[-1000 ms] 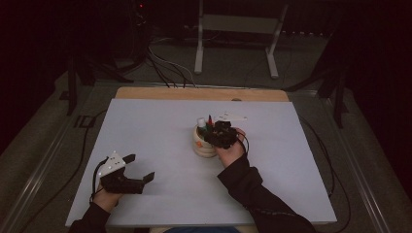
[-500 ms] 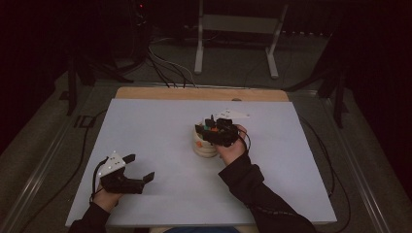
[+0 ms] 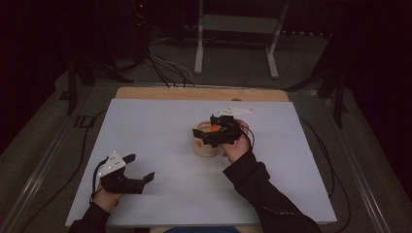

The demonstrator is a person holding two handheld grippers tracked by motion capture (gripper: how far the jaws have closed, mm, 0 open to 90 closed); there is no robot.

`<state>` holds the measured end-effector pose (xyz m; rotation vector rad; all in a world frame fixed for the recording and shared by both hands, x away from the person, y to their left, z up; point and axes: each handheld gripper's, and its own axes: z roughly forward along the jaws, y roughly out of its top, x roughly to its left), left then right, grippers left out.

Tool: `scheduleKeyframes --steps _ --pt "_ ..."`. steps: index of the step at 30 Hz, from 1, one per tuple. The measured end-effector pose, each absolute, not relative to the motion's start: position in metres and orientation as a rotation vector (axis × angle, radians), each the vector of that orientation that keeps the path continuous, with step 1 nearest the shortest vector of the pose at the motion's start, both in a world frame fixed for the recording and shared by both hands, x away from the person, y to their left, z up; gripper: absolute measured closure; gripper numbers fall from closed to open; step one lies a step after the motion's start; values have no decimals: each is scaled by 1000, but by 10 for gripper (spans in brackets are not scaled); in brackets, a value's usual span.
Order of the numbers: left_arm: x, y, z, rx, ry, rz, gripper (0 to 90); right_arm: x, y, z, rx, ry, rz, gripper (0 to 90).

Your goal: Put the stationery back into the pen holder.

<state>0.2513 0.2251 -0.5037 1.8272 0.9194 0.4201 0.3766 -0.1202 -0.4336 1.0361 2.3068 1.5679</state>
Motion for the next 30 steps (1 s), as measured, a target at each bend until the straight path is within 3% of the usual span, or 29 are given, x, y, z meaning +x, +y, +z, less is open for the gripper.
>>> scheduleKeyframes --steps 9,30 --pt "251 225 -503 1825 918 421 3 376 -132 -422 986 2325 1570 0" --pt "251 225 -503 1823 908 421 3 371 -174 -406 942 2318 1510 0"
